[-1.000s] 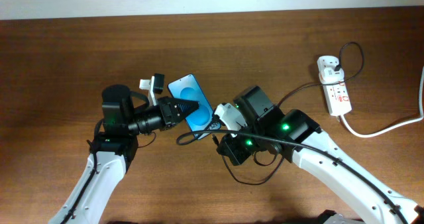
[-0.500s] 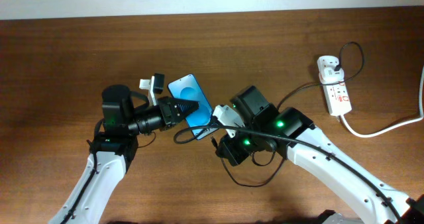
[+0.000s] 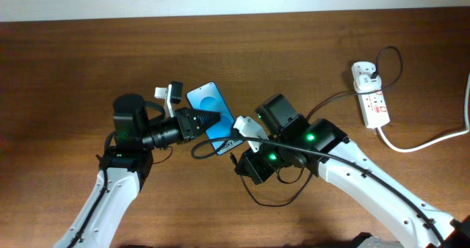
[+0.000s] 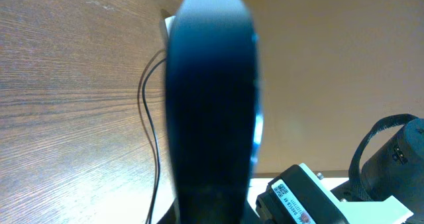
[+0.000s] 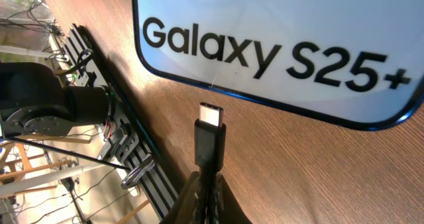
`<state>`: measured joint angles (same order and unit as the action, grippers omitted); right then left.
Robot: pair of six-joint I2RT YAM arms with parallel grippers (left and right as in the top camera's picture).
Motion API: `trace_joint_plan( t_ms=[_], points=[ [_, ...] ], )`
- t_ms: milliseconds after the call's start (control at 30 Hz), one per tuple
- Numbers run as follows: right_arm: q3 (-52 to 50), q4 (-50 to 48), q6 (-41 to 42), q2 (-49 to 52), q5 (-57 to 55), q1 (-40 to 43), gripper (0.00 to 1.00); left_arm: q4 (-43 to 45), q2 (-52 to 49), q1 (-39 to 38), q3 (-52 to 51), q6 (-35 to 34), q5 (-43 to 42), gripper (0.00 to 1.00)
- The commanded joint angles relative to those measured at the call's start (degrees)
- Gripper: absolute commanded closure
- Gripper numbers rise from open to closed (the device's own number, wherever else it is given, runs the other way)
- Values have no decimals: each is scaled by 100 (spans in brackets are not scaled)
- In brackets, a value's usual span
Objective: Plug charger to phone and switch on socket
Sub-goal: 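Push the USB-C plug into the phone port with the right gripper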
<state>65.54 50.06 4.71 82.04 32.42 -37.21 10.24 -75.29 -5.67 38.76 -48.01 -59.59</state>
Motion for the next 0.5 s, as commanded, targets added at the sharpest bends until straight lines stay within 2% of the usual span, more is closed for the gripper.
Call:
trace_joint_plan(
  t_ms=[0,467],
  points=[
    [118,-20,22,13,28,-28,96,37,17,-24,70,299,-238,100],
    [118,-17,31,13,-293,-28,96,37,17,-24,70,358,-365,100]
  ],
)
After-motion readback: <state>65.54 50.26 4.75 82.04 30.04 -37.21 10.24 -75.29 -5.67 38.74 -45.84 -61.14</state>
